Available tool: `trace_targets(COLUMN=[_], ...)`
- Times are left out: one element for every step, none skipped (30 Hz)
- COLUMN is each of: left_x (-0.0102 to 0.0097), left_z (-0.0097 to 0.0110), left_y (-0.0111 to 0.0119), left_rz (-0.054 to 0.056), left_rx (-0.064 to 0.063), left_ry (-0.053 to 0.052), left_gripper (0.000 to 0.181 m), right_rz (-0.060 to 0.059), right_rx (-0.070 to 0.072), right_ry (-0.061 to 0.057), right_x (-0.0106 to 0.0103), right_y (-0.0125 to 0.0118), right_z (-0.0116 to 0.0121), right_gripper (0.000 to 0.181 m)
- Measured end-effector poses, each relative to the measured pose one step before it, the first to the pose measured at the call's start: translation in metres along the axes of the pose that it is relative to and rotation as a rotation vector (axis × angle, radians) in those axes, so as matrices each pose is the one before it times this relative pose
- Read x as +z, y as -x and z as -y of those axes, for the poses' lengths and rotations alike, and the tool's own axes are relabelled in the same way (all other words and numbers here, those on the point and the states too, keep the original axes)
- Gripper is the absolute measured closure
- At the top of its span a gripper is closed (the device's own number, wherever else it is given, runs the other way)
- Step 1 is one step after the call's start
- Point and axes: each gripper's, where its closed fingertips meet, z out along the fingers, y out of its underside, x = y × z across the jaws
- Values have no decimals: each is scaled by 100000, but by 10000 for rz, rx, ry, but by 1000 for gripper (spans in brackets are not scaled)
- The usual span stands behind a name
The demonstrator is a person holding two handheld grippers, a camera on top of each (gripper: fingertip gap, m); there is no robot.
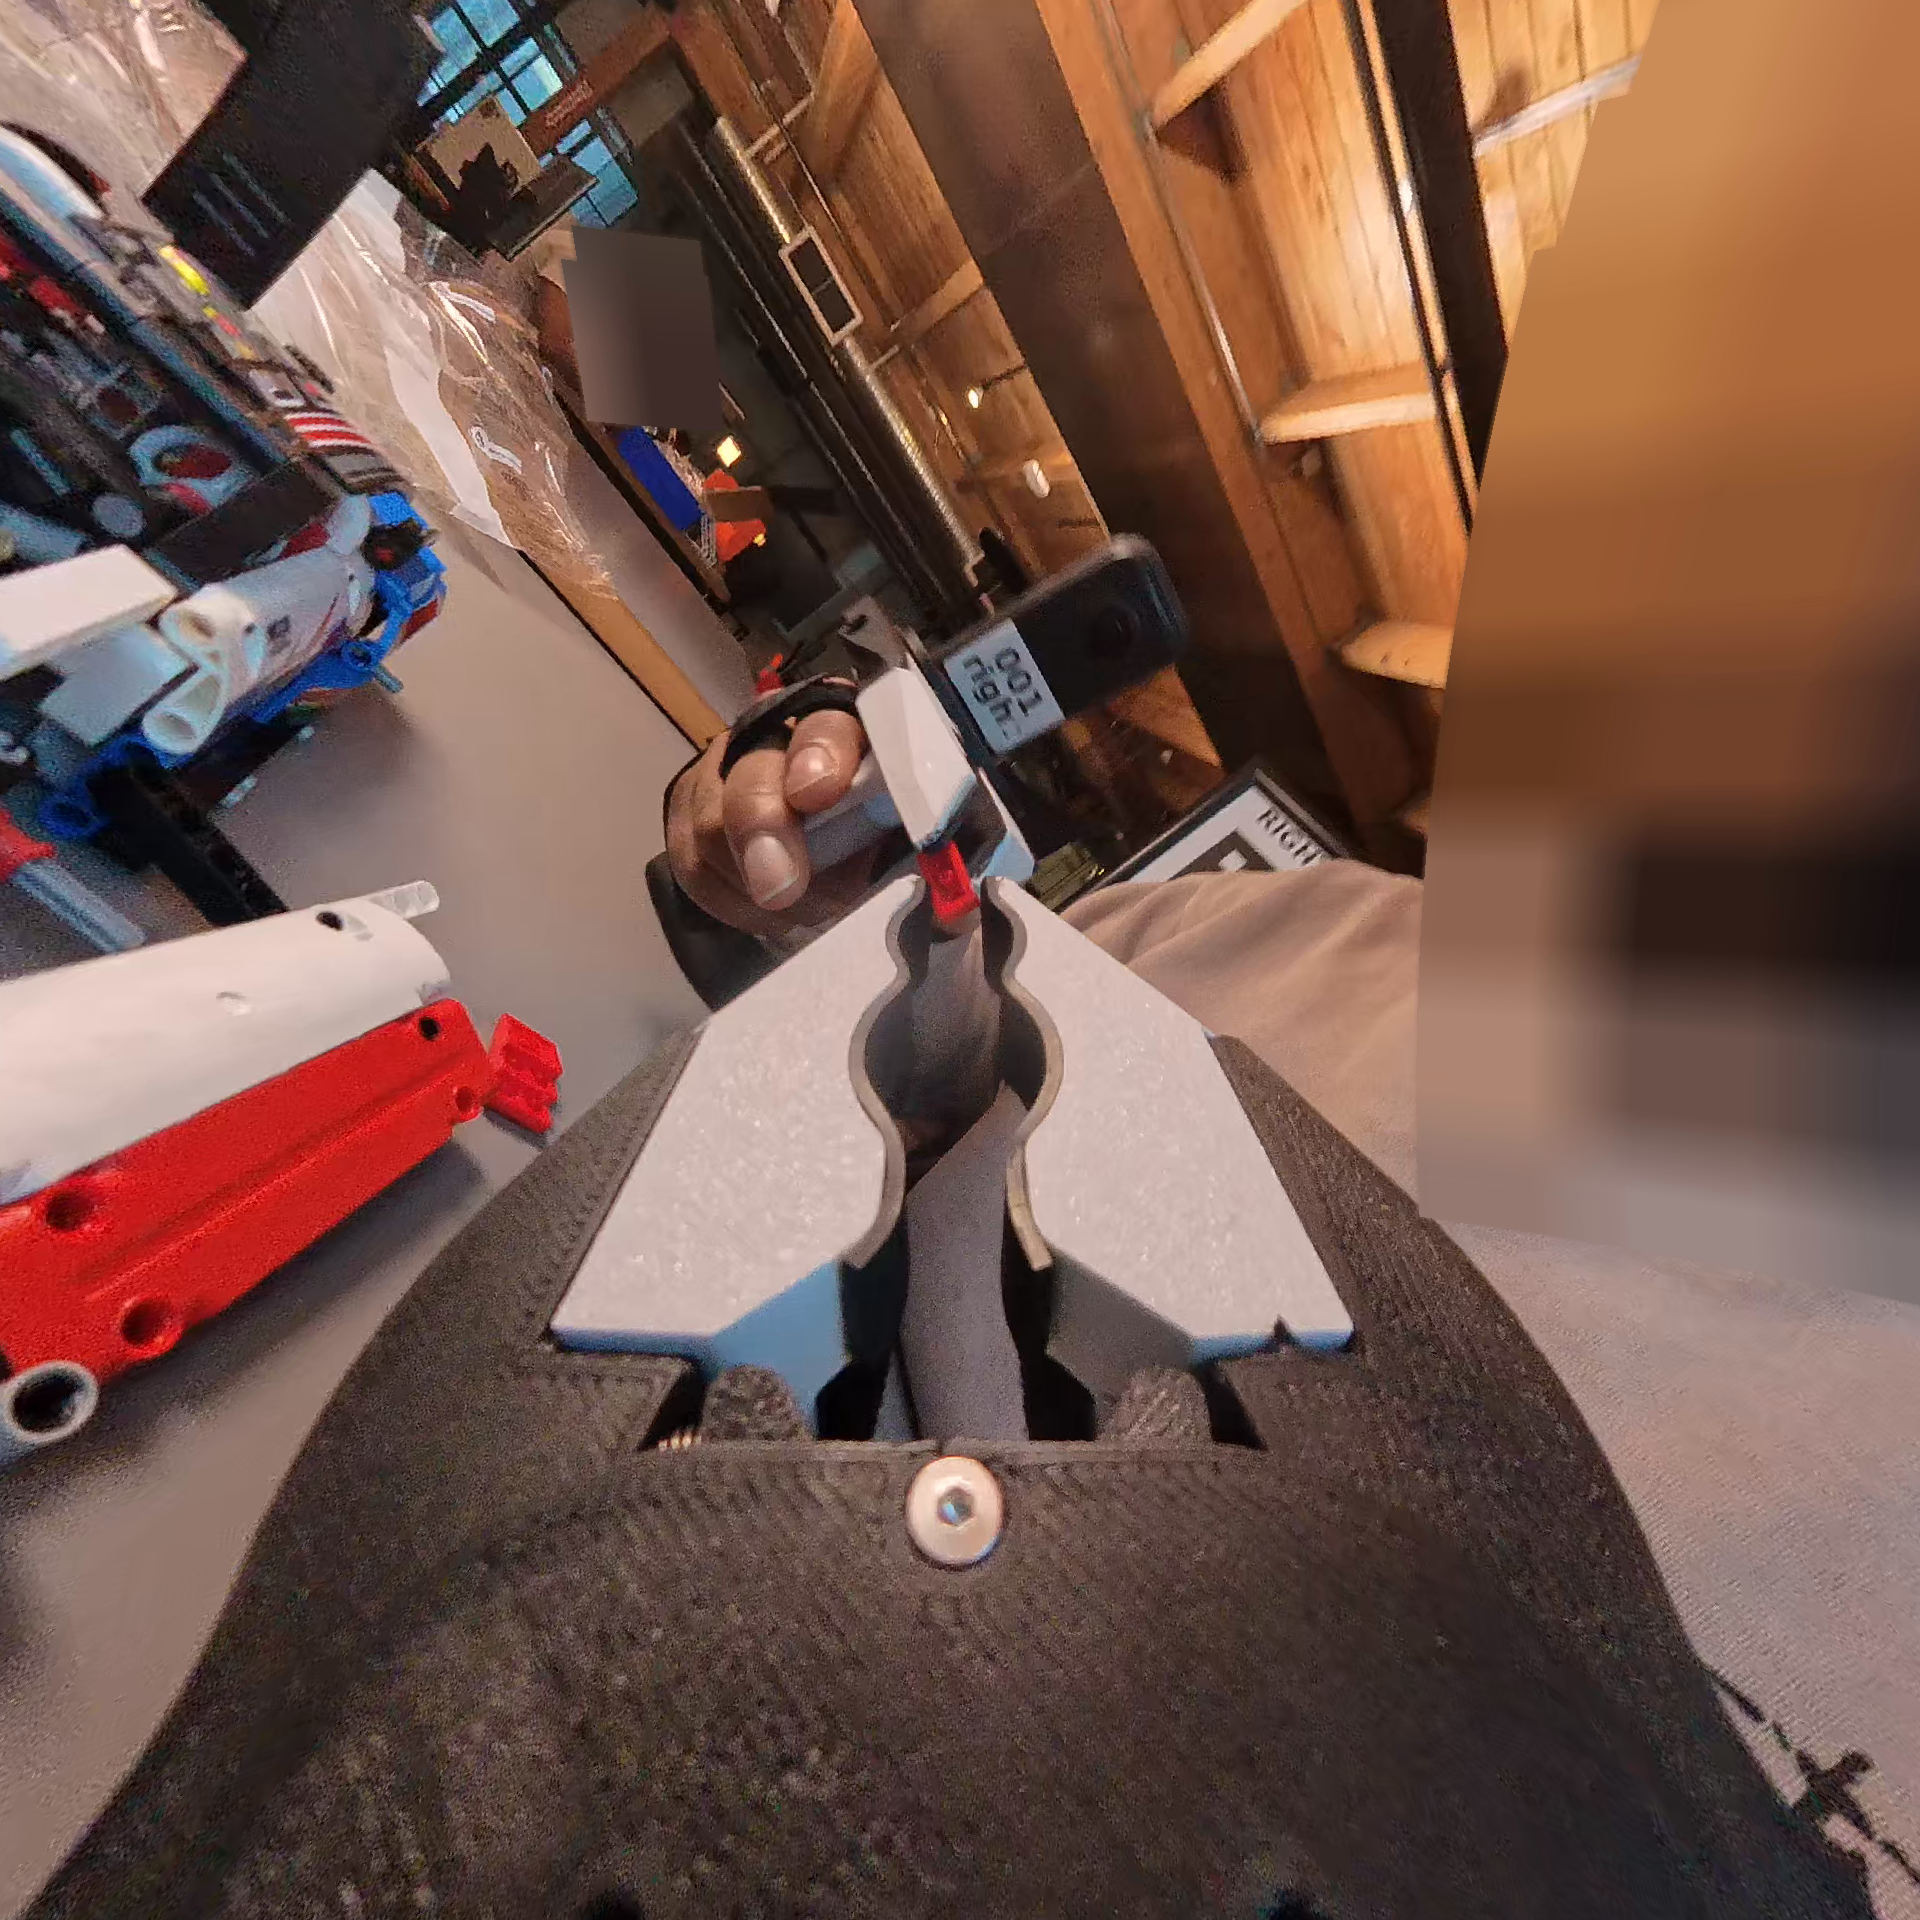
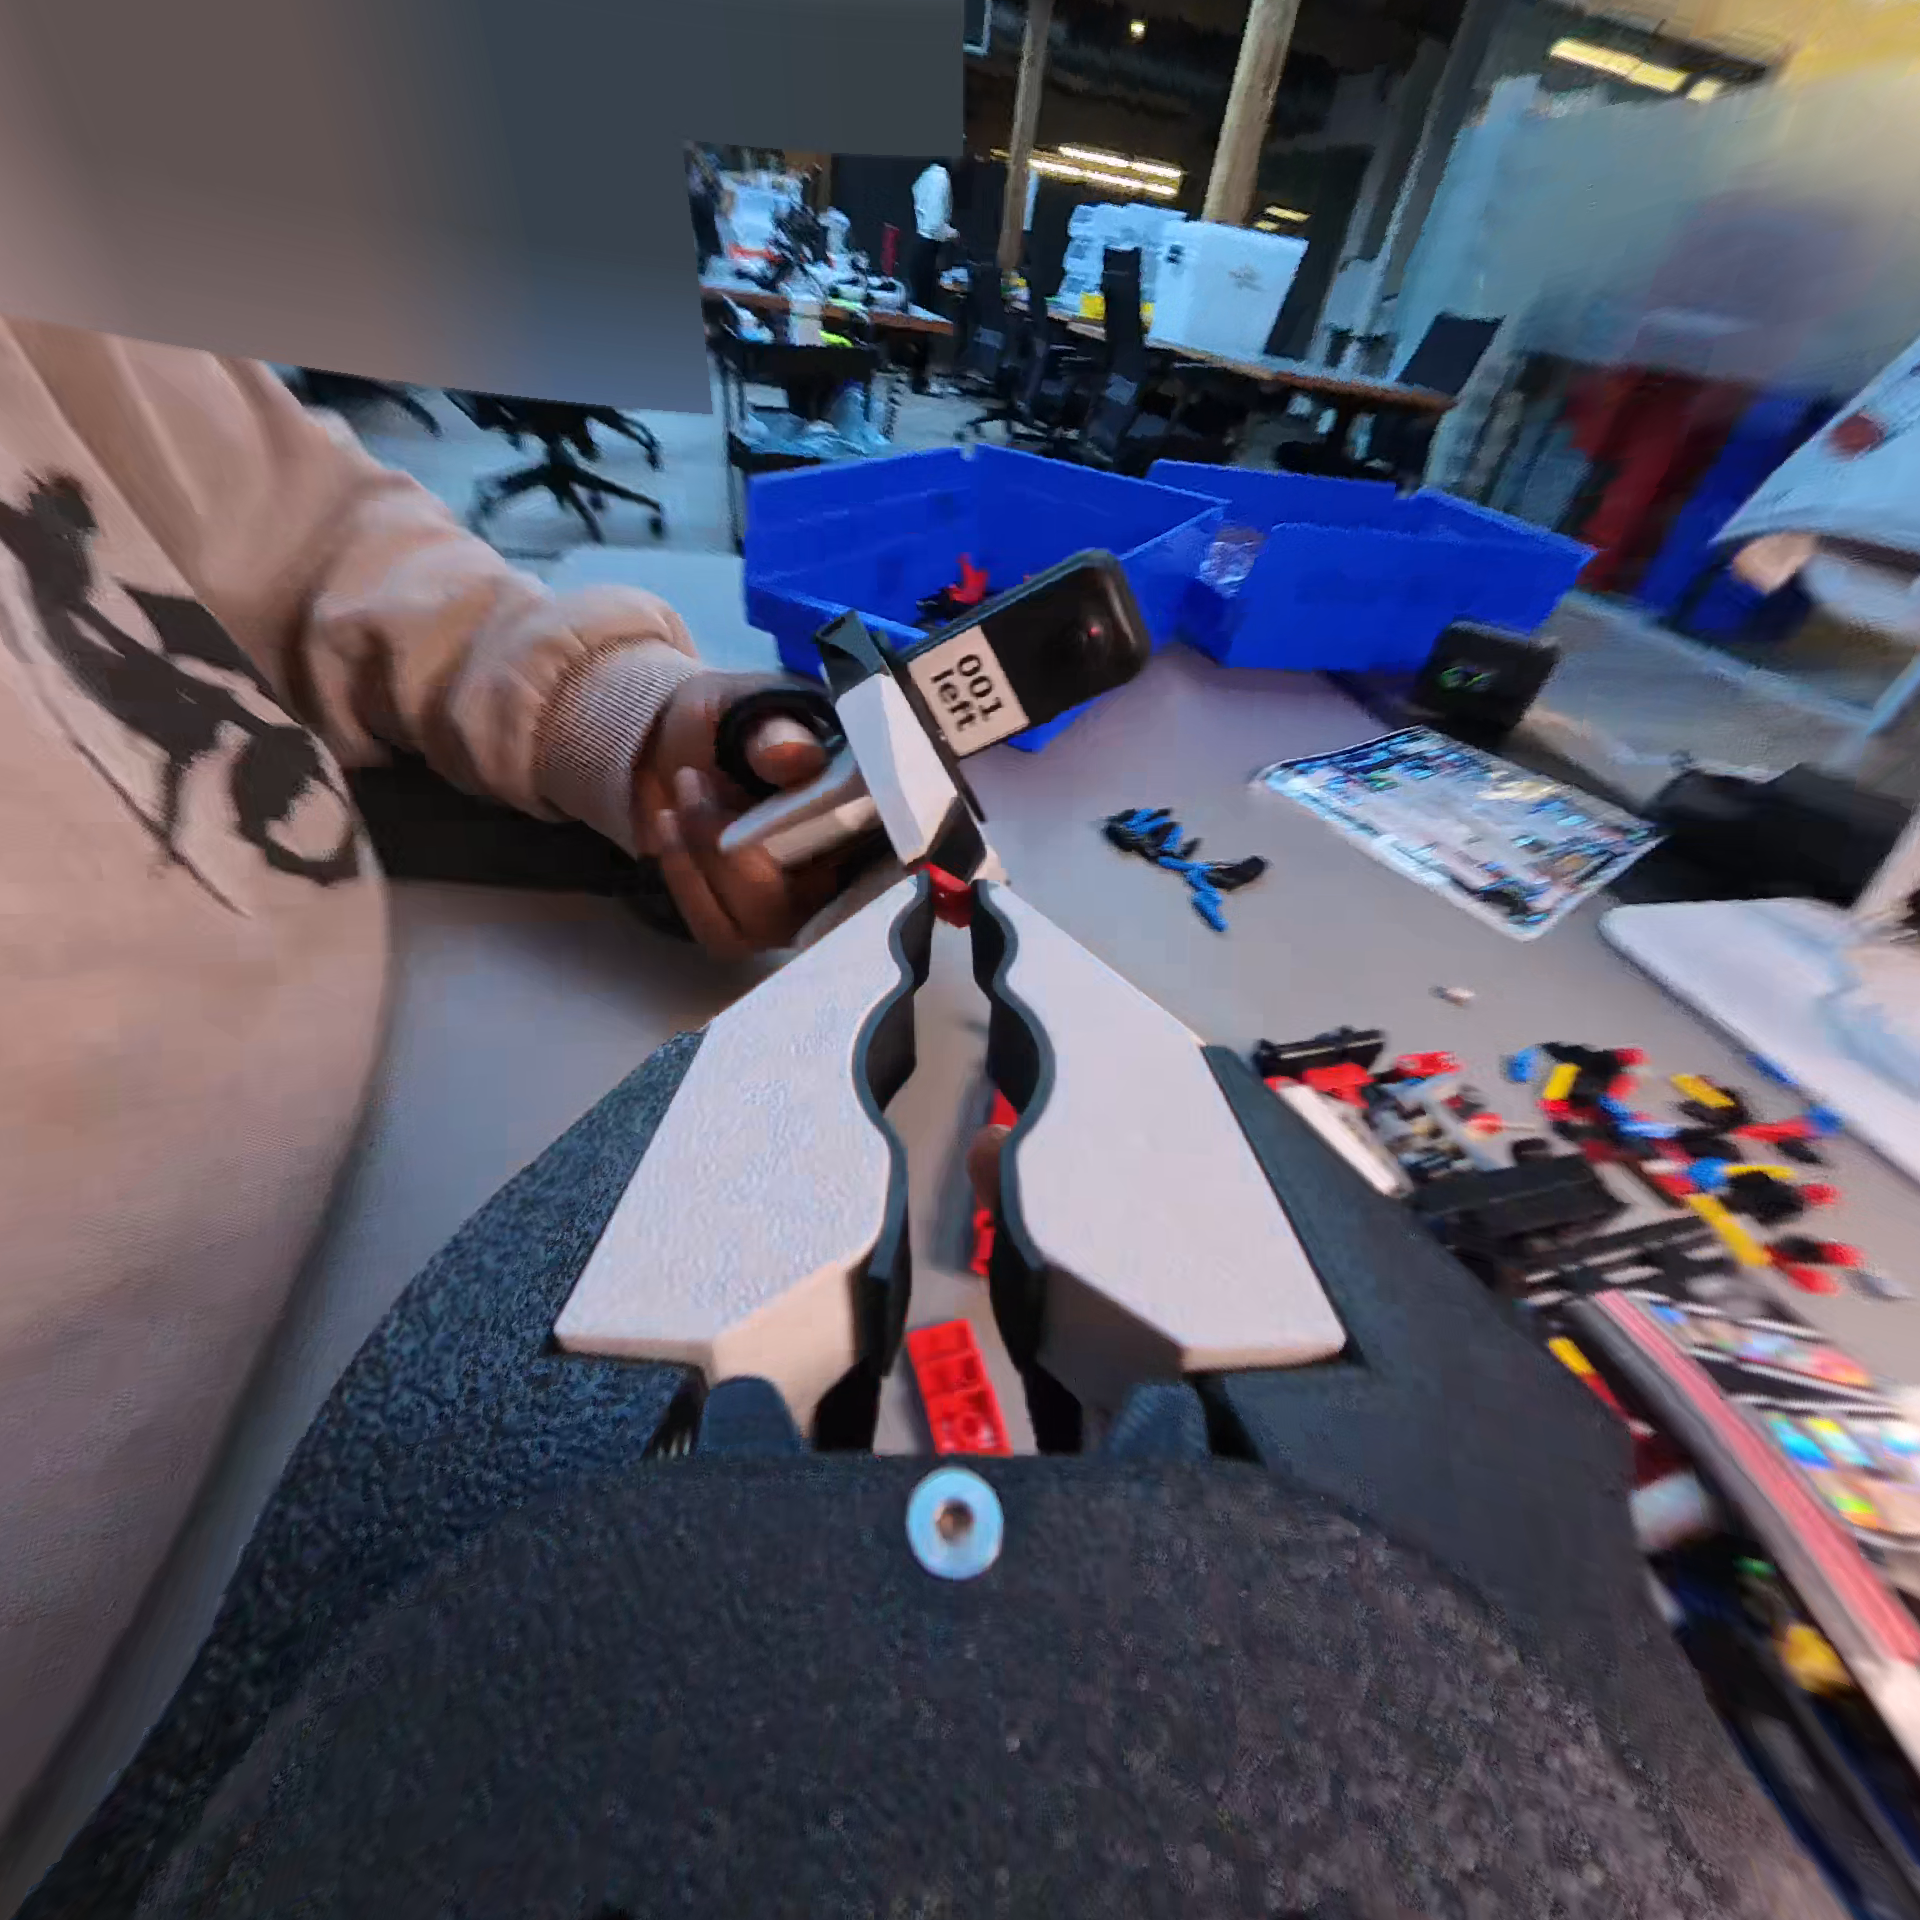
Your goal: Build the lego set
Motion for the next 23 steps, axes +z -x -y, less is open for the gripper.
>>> trace_targets(left_x=[162, 161, 130, 106, 55, 4, 12, 33, 101, 151, 152, 112, 111, 123, 80, 46, 19, -7, 3, -28, -66, -140, -201], left_z=[-330, -305, -347, -323, -161, -27, -22, -33, -80, -184, -268, -172, -197, -241, -195, -104, -46, -28, -7, 80, 248, 515, 662], left_y=[-335, -219, -12, 15, -180, -328, -280, -186, -90, 27, 141, 165, 4, 7, 30, 1, -3, 8, -5, -6, -33, -22, -6], left_rz=[88, 99, 119, 25, -190, -331, -347, -300, -216, -100, 8, 48, -38, -15, 1, -19, -30, -40, -41, -18, -26, -17, -4], left_rx=[620, 421, 175, -35, -185, -308, -360, -384, -319, -201, -104, -75, -62, -47, -6, -51, -56, -63, -65, -6, 41, 73, 58], left_ry=[354, 326, 322, 270, 112, -17, -26, -36, -17, 45, 106, 52, 90, 109, 93, 36, 3, -6, -8, -58, -163, -326, -404], left_gripper=[175, 175, 175, 174, 172, 170, 170, 170, 170, 170, 174, 171, 172, 172, 173, 173, 173, 174, 175, 175, 175, 176, 176], right_rz=[701, 587, 313, 278, 260, 183, 214, 152, 93, 203, 181, 63, -161, -3, 84, 8, -39, -66, -66, -104, -183, -338, -485], right_rx=[1208, 952, 596, 275, 71, -47, -71, -130, -217, -202, -151, -158, -202, -219, -113, -126, -179, -172, -167, -159, -121, -103, -199], right_ry=[-219, -95, -19, 100, 152, 106, 108, 146, 86, 46, 44, 19, 101, 135, 64, 87, 66, 65, 56, 27, -37, -96, -97], right_x=[-239, -206, -133, -75, -20, -12, -7, 11, 29, 54, 68, 47, 41, 39, 30, 53, 38, 9, -13, -10, -24, -28, -7], right_y=[284, 235, 25, 153, 286, 282, 360, 302, 261, 458, 413, 228, -144, 98, 238, 126, 65, 17, 5, -57, -200, -445, -633], right_z=[182, 28, -66, -207, -248, -175, -137, -169, -94, -9, 19, 77, -61, -125, -4, -47, -11, -9, -7, 46, 127, 225, 253], right_gripper=[178, 178, 178, 178, 178, 178, 178, 178, 178, 178, 178, 178, 178, 178, 178, 178, 178, 178, 178, 178, 178, 178, 178])
